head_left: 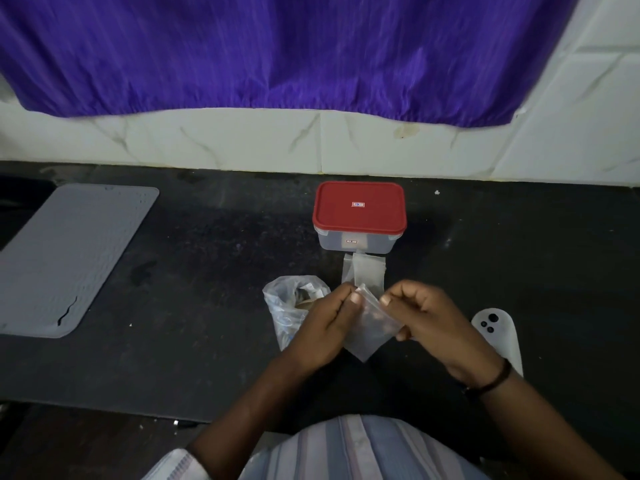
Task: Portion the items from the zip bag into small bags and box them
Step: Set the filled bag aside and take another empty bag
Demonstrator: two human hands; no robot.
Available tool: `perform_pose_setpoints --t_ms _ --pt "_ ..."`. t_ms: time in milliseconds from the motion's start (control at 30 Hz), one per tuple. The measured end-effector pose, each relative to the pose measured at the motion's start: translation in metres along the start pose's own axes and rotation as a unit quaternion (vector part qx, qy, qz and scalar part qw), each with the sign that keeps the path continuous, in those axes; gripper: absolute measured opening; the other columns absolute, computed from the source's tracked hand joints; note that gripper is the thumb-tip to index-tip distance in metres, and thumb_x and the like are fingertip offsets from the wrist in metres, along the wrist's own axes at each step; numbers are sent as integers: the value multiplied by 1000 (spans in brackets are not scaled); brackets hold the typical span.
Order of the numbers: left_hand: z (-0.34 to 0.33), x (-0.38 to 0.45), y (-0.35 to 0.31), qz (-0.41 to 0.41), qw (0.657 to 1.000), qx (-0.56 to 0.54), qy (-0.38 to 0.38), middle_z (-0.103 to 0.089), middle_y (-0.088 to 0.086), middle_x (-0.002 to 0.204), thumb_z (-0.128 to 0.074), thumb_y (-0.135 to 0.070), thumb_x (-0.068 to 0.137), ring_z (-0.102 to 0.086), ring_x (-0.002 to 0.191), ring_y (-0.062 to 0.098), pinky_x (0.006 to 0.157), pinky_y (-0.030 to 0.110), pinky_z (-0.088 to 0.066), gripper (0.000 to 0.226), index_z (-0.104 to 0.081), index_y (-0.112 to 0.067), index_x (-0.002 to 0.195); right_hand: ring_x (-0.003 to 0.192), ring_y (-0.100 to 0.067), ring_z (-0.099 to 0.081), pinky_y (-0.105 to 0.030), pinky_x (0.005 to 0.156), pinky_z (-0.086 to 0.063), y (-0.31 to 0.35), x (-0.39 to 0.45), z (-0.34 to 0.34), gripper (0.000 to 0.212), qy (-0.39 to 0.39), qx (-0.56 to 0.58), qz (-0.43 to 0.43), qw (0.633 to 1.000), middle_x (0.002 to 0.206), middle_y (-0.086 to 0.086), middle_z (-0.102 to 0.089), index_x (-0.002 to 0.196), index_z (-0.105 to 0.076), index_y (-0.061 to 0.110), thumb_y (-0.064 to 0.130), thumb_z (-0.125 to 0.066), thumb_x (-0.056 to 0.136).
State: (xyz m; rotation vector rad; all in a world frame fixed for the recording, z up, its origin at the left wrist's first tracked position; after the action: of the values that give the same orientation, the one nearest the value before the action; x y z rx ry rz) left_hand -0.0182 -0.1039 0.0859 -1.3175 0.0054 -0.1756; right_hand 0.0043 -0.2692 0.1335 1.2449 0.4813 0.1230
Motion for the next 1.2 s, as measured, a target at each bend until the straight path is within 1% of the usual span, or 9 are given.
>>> perform_pose_setpoints --t_ms 100,300,467,600,733,833,967,1133,1200 --pt "5 2 1 3 1000 -10 17 -47 -10 71 -37 -22 108 -46 66 6 63 26 -40 30 -49 -14 80 64 -6 -58 -24 60 -51 1 3 0 14 49 25 -21 998 75 -1 -67 88 -68 7 16 -59 95" --pt "11 7 3 34 995 -82 42 -47 -15 70 -39 -28 105 -44 65 4 64 25 -40 32 -50 -31 75 71 -15 -63 -27 60 -54 2 5 -4 15 113 123 -66 984 84 -11 -68 99 -69 1 11 -61 92" --pt "14 9 11 19 998 -44 28 -49 -15 69 -42 -29 104 -45 66 3 64 26 -39 32 -50 -35 74 64 -20 -62 -31 56 -54 6 5 -9 11 76 42 -2 996 81 -18 -65 89 -64 6 -5 -62 87" --pt "16 4 9 -34 996 77 -6 -60 -14 90 -46 -35 103 -59 83 9 73 35 -50 18 -59 -23 102 63 -25 -63 -32 55 -56 9 6 -13 20 57 -51 47 996 82 -8 -64 84 -65 12 -4 -55 90" --pt "17 -8 12 -48 986 157 22 -57 -9 125 -63 -62 84 -56 116 13 94 40 -49 70 -45 -21 138 70 -24 -69 -33 60 -59 4 7 -13 20 40 -46 16 998 86 -2 -68 87 -69 15 0 -57 92" --pt "10 -14 13 -30 983 175 39 -47 -8 136 -75 -63 72 -47 125 9 101 37 -46 96 -31 -23 147 71 -22 -69 -30 59 -57 3 8 -17 17 38 -17 -9 999 87 -12 -69 87 -70 9 -3 -59 89" --pt "2 -13 12 -35 978 202 22 -46 -6 132 -72 -63 70 -47 121 8 100 36 -46 97 -29 -23 148 63 -13 -65 -26 58 -55 1 9 -24 15 33 -33 -15 999 81 -15 -68 84 -69 7 -7 -63 84" --pt "4 -13 16 -71 967 243 21 -51 -3 125 -73 -60 73 -50 114 11 96 37 -46 89 -37 -18 143 75 -20 -70 -27 65 -57 -6 11 -24 24 62 -17 -55 996 88 -6 -73 88 -74 7 -6 -54 91" --pt "3 -13 16 -95 961 259 12 -54 -4 120 -74 -55 74 -52 108 11 93 37 -45 80 -43 -17 138 74 -16 -71 -27 67 -56 -10 12 -26 27 74 -17 -70 995 88 -6 -74 89 -75 8 -5 -51 93"
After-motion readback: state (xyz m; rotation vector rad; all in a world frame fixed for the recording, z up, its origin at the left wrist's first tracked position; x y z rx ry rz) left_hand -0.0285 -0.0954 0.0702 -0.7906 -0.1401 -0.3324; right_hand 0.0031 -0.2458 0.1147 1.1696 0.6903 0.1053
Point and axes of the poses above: each hand's wrist, its own x-axis towards the middle knuckle, its own z-axis out of the back of the hand, y = z × x, the point moved 3 cm from there along x, towards the middle knuckle
